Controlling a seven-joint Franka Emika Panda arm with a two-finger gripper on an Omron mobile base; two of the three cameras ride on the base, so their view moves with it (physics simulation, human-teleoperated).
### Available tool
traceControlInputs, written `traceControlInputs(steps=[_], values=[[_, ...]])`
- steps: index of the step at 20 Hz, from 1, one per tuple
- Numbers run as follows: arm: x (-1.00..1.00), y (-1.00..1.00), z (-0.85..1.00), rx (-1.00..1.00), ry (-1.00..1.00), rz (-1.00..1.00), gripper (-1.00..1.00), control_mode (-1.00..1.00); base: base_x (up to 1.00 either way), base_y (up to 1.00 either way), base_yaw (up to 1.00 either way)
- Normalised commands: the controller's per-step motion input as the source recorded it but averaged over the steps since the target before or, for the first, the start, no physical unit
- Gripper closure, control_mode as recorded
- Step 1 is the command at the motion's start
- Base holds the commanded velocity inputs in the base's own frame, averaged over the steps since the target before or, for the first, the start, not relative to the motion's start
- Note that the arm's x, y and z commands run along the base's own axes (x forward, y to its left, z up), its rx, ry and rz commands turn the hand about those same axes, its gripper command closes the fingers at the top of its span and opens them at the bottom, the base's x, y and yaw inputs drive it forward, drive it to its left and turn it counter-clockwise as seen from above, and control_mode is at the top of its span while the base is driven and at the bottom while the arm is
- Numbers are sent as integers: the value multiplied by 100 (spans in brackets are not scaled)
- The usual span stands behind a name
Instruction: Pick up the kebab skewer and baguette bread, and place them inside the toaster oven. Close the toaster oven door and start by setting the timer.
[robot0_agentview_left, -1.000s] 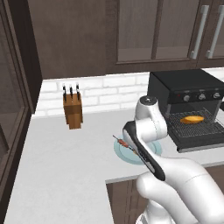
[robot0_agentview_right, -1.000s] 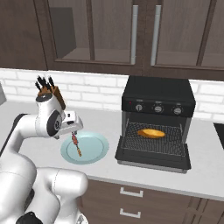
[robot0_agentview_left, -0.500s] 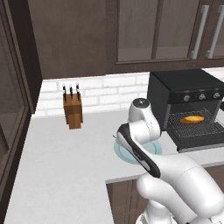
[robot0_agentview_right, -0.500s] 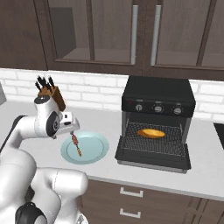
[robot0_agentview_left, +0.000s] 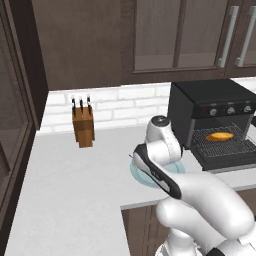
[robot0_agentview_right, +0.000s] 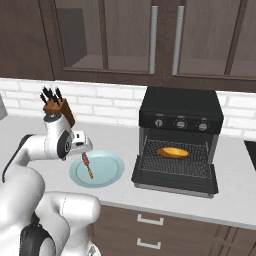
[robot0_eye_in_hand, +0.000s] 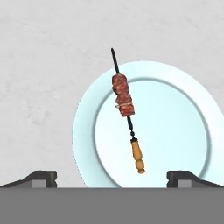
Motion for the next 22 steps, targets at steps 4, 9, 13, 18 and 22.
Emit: traceControlInputs(steps=[4, 9, 13, 18, 22], values=[[22, 0, -29, 0, 0, 0, -100, -100, 0, 0, 0], [35, -3, -4, 3, 0, 0, -100, -100, 0, 0, 0], [31, 0, -13, 0, 0, 0, -100, -100, 0, 0, 0], [16, 0, -32, 0, 0, 0, -100, -100, 0, 0, 0], [21, 0, -24, 0, 0, 0, -100, -100, 0, 0, 0]])
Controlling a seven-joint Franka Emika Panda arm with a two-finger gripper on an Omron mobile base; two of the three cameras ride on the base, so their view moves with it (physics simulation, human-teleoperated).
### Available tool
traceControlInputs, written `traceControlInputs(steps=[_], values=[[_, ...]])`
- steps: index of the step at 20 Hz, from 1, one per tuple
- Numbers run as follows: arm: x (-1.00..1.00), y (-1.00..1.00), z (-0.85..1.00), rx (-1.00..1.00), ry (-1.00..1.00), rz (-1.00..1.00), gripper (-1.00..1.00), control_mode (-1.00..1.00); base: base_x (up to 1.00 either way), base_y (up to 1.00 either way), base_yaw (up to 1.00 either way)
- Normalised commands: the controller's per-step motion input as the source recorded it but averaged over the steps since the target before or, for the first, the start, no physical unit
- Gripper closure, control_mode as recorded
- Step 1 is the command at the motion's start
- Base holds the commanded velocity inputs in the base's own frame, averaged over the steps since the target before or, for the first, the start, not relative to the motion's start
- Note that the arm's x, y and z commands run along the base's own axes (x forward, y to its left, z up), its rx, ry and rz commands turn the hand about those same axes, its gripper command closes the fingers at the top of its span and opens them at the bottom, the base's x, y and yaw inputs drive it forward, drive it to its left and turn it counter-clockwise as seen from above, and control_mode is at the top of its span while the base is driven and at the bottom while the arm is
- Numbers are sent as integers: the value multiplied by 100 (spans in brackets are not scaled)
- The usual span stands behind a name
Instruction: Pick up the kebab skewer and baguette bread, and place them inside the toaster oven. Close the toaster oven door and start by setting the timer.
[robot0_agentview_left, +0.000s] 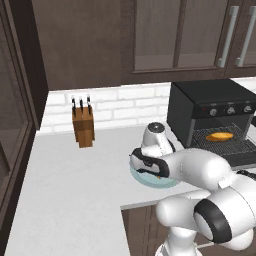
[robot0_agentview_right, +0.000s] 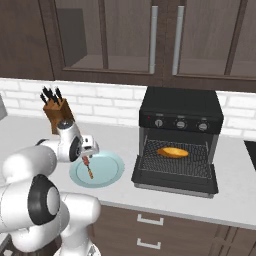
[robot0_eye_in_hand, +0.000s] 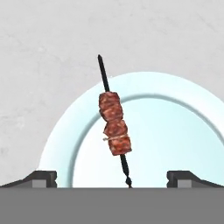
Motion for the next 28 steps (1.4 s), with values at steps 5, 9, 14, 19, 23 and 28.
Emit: traceControlInputs(steps=[5, 9, 14, 19, 23, 28], values=[[13, 0, -26, 0, 0, 0, -100, -100, 0, 0, 0], [12, 0, -24, 0, 0, 0, -100, -100, 0, 0, 0], [17, 0, -18, 0, 0, 0, -100, -100, 0, 0, 0], [18, 0, -18, 0, 0, 0, -100, -100, 0, 0, 0], [5, 0, -19, 0, 0, 0, -100, -100, 0, 0, 0], [7, 0, -16, 0, 0, 0, -100, -100, 0, 0, 0]])
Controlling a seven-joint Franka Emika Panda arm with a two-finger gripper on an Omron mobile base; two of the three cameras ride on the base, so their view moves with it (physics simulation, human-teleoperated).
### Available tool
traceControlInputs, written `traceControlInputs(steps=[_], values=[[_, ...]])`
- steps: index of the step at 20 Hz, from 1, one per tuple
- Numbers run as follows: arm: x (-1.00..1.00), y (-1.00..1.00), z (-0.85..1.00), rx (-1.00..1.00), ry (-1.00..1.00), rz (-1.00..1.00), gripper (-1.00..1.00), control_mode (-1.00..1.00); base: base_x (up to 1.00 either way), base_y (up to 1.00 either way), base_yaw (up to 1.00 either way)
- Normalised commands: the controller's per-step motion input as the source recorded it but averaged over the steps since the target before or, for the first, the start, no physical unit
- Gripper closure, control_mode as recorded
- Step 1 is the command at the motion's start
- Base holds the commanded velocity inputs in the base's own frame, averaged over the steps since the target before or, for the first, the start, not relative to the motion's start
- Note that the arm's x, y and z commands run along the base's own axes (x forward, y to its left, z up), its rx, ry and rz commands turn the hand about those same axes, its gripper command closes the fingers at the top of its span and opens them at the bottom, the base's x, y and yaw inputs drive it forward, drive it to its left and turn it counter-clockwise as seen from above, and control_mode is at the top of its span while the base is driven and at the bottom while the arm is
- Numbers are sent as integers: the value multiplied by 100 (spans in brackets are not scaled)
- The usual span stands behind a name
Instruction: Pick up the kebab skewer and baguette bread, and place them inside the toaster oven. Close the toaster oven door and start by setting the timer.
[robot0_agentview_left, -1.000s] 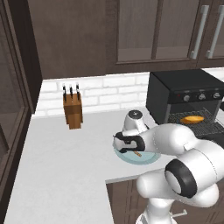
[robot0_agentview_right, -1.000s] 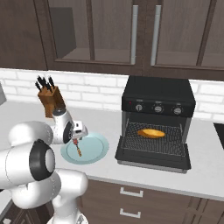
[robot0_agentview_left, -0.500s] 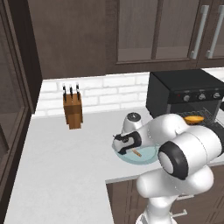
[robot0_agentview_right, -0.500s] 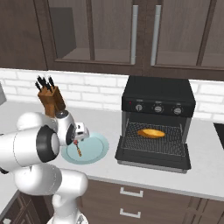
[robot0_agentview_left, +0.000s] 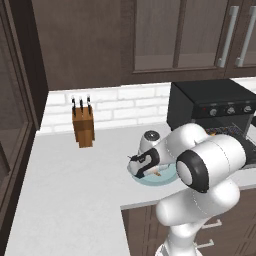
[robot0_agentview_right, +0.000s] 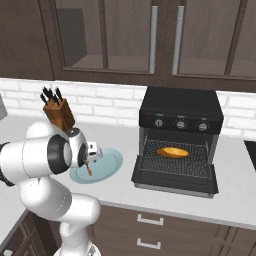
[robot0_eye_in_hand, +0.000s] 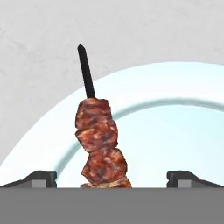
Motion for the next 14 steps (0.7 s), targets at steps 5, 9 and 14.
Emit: traceControlInputs(steps=[5, 9, 14], values=[[1, 0, -15, 0, 0, 0, 100, -100, 0, 0, 0], [0, 0, -4, 0, 0, 0, 100, -100, 0, 0, 0], [0, 0, -4, 0, 0, 0, 100, -100, 0, 0, 0]])
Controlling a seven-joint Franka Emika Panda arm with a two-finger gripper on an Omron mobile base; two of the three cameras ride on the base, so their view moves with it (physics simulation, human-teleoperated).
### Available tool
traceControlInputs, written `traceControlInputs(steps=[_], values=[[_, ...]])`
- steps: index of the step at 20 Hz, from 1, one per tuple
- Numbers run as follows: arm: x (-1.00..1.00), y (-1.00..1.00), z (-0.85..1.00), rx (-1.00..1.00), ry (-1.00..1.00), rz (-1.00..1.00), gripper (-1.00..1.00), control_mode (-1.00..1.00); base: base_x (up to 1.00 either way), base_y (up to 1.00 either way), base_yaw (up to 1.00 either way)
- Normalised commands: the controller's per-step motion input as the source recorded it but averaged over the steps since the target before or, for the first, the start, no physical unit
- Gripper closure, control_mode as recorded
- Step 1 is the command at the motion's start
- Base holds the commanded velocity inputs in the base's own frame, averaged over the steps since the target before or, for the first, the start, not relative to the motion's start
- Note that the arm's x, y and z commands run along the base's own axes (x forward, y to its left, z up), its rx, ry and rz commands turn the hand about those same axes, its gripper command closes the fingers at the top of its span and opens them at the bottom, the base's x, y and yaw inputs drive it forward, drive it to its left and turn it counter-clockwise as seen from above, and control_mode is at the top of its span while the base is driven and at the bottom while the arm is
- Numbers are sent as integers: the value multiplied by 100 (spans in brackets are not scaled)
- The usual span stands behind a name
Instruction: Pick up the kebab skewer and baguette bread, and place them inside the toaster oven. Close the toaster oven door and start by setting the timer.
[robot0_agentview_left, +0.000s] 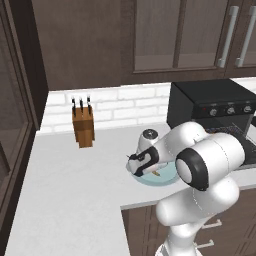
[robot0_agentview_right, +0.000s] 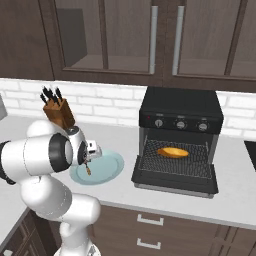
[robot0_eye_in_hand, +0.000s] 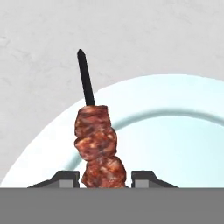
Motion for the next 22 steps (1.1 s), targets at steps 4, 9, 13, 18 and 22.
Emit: traceControlInputs(steps=[4, 9, 13, 18, 22], values=[[0, 0, -13, 0, 0, 0, 100, -100, 0, 0, 0], [-16, 0, -23, 0, 0, 0, 100, -100, 0, 0, 0], [-30, -21, -2, 2, -1, -9, 100, -100, 0, 0, 0], [-41, -74, 65, 17, -2, -22, 100, -100, 0, 0, 0], [-14, -49, 93, 18, -1, -25, 100, -100, 0, 0, 0]])
